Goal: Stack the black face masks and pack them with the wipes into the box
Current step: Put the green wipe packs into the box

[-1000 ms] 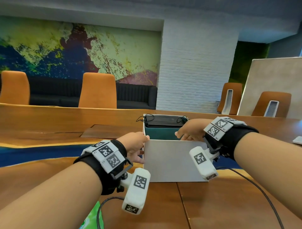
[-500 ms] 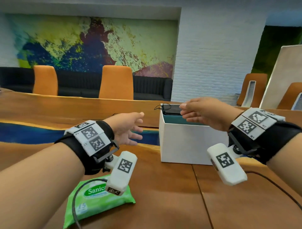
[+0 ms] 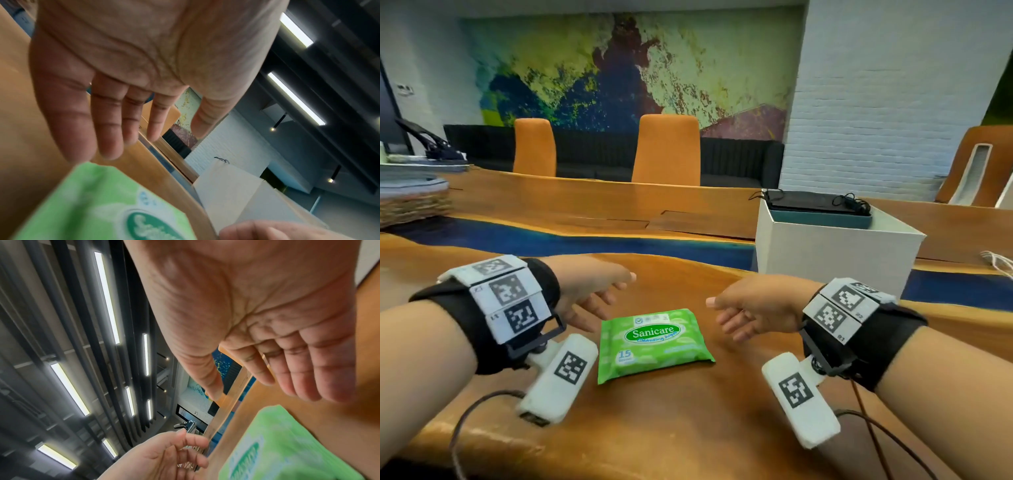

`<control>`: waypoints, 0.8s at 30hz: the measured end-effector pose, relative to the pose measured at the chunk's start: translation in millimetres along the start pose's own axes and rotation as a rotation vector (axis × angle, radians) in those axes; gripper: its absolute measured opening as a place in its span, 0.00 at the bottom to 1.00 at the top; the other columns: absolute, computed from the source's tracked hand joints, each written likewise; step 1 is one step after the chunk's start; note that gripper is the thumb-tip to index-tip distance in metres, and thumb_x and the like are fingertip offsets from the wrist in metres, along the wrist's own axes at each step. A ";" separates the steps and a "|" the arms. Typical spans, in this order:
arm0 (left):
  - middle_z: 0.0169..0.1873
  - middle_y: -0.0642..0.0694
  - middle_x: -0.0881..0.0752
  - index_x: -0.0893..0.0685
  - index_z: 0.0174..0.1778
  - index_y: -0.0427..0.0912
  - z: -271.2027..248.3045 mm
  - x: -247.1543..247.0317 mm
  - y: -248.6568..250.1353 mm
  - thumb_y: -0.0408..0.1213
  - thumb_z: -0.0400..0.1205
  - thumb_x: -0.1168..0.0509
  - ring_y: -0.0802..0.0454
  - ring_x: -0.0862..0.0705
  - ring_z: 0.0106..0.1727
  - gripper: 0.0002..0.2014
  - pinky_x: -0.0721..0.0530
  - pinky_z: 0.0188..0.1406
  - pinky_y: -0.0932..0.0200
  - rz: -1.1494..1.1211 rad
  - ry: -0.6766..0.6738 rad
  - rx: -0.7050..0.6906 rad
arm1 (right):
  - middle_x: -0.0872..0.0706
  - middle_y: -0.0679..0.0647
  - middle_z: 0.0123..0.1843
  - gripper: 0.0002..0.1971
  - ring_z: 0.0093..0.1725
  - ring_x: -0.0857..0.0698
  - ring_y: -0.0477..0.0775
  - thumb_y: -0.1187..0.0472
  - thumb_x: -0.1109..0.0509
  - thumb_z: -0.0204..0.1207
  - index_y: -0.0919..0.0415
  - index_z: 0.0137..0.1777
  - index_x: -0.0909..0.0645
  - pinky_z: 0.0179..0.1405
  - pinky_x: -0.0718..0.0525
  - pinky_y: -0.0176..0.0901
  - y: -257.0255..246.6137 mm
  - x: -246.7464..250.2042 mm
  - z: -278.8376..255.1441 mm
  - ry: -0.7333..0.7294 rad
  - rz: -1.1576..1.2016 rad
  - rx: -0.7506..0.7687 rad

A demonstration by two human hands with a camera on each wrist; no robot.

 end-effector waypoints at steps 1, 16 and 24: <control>0.47 0.40 0.21 0.20 0.54 0.41 0.7 1.6 -6.4 0.49 0.82 0.37 0.45 0.19 0.43 0.15 0.17 0.33 0.54 0.034 0.018 0.022 | 0.19 0.57 0.51 0.28 0.49 0.18 0.53 0.52 0.33 0.80 0.68 0.74 0.31 0.55 0.17 0.48 2.6 -4.1 1.7 -0.008 0.004 -0.011; 0.39 0.35 0.19 0.25 0.52 0.32 19.7 -30.0 -11.4 0.39 0.85 0.39 0.42 0.15 0.33 0.11 0.14 0.45 0.45 0.085 -0.194 0.123 | 0.14 0.62 0.54 0.19 0.49 0.13 0.54 0.61 0.33 0.81 0.68 0.69 0.27 0.46 0.14 0.44 12.1 -30.3 17.1 -0.095 0.275 -0.078; 0.47 0.35 0.12 0.25 0.63 0.30 15.6 -37.9 40.4 0.35 0.86 0.41 0.39 0.14 0.48 0.13 0.20 0.64 0.41 -0.035 -0.184 -0.075 | 0.12 0.59 0.50 0.16 0.45 0.13 0.52 0.59 0.33 0.80 0.67 0.64 0.24 0.48 0.15 0.42 8.8 -15.8 16.2 -0.013 0.349 0.014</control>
Point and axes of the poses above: each hand's wrist, its own z-axis towards the middle knuckle, its own x-axis out of the back of the hand, y = z × x, the point moved 5 cm from there along z, towards the middle knuckle
